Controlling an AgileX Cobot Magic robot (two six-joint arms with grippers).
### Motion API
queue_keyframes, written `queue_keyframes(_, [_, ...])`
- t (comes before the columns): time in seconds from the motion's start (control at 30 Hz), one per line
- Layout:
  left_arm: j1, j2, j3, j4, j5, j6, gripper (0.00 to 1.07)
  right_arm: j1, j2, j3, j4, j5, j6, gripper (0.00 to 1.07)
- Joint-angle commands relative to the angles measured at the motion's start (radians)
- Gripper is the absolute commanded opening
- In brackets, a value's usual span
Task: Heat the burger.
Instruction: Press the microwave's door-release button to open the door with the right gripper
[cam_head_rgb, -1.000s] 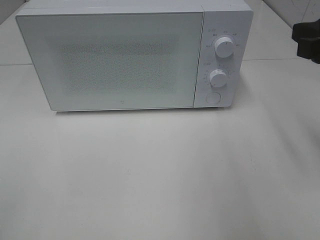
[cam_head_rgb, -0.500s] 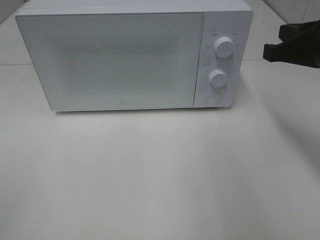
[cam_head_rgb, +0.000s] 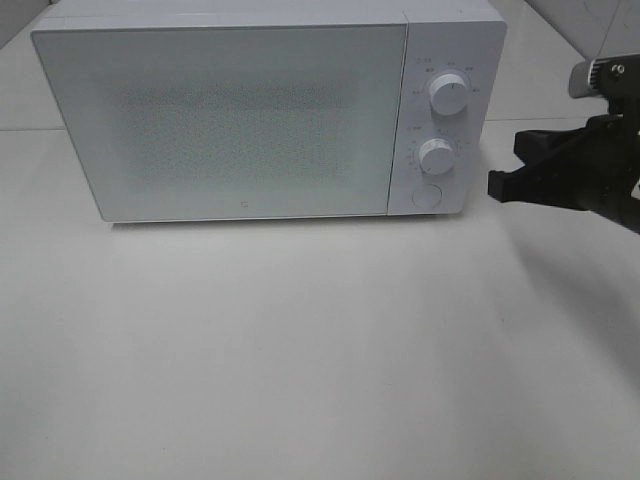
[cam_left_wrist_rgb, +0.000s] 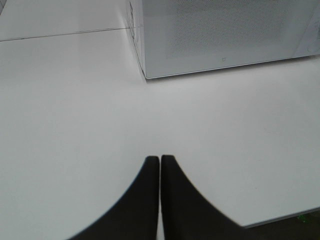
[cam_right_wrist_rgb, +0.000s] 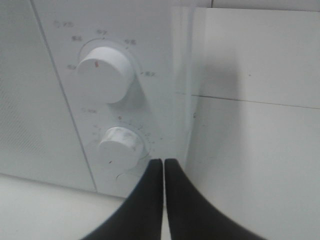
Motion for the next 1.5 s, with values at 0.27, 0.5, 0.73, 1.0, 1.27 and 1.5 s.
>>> queue_keyframes(0.27, [0.000, -0.022, 0.002, -0.004, -0.011, 0.007, 0.00, -0.004, 0.098, 0.041, -0.271, -0.082, 0.107, 0.02])
queue_keyframes(0.5, [0.000, -0.022, 0.002, -0.004, -0.011, 0.007, 0.00, -0.004, 0.132, 0.044, -0.264, -0.087, 0.107, 0.05])
queue_keyframes(0.73, [0.000, -0.022, 0.002, -0.004, -0.011, 0.007, 0.00, -0.004, 0.140, 0.044, -0.260, -0.092, 0.108, 0.06])
queue_keyframes(1.0, [0.000, -0.022, 0.002, -0.004, -0.011, 0.007, 0.00, -0.004, 0.140, 0.044, -0.260, -0.123, 0.377, 0.07])
queue_keyframes(1.27, [0.000, -0.022, 0.002, -0.004, -0.011, 0.007, 0.00, -0.004, 0.140, 0.044, -0.263, -0.270, 0.863, 0.07])
queue_keyframes(1.5, [0.000, -0.022, 0.002, -0.004, -0.011, 0.007, 0.00, -0.004, 0.140, 0.044, -0.263, -0.312, 1.146, 0.08])
